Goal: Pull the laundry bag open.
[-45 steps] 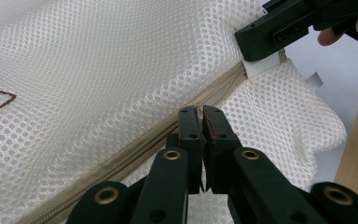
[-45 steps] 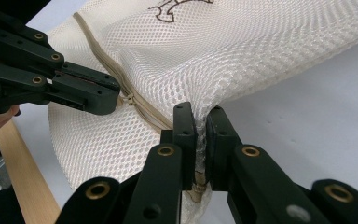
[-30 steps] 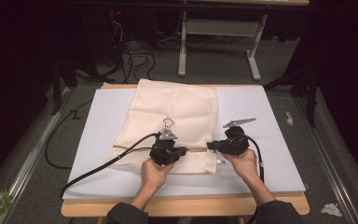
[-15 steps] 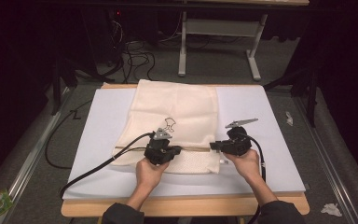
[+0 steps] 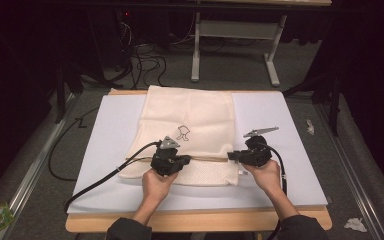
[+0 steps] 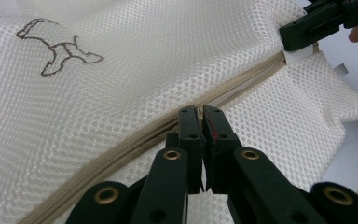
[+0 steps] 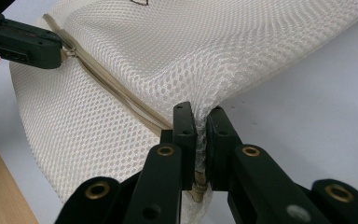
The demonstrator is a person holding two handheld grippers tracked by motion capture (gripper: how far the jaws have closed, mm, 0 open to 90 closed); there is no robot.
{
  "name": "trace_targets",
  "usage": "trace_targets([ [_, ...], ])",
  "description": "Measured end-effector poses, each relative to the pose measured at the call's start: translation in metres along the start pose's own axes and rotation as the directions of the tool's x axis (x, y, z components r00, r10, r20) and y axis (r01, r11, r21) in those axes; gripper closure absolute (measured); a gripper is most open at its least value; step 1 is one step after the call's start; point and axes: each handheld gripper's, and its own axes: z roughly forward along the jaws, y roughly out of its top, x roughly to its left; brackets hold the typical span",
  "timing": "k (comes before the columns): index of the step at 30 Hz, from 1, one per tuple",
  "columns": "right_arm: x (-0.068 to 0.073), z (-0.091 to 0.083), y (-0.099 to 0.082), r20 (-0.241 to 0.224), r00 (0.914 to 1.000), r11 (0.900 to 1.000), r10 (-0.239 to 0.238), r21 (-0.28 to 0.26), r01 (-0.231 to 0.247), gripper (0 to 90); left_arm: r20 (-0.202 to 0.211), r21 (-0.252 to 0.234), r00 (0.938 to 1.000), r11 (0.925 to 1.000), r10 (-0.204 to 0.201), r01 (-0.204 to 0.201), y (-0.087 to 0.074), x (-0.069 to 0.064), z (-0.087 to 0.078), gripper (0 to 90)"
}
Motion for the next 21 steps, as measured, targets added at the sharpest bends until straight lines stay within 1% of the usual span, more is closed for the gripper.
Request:
trace_targets([
  [1,-0.0003,-0.0003,0.0,-0.003,1.0,1.0,0.005,-0.001,-0.005,85.8,-0.002,-0.001,1.0,1.0,0.001,-0.001,0.0,0.0003,-0.0006,87.4],
  [5,-0.0003,-0.0008,0.0001,0.001,1.0,1.0,0.002,-0.005,-0.002,85.8,0.0,-0.01,1.0,0.9999,-0.002,0.002,0.0001,0.0014,-0.0023,87.3],
  [7,-0.0002,-0.0008,0.0002,0.001,1.0,1.0,0.0,-0.007,0.0,85.8,-0.006,-0.011,1.0,0.9999,0.001,-0.001,0.0,0.0017,-0.0028,87.4],
  [16,-0.0015,-0.0021,0.0007,0.008,1.0,0.9999,-0.001,-0.012,0.001,85.8,-0.001,-0.018,0.9999,0.9998,-0.014,0.014,0.0003,0.0046,-0.004,87.4],
  [19,-0.0019,-0.0028,0.0016,0.006,0.9999,0.9998,0.008,-0.019,-0.008,85.8,0.001,-0.019,0.9999,0.9997,-0.013,0.013,0.0008,0.0052,-0.0043,87.4],
  [21,-0.0018,-0.003,0.0018,0.014,0.9999,0.9998,0.006,-0.02,-0.005,85.8,-0.01,-0.02,0.9999,0.9997,-0.013,0.013,0.0009,0.0054,-0.0052,87.4],
])
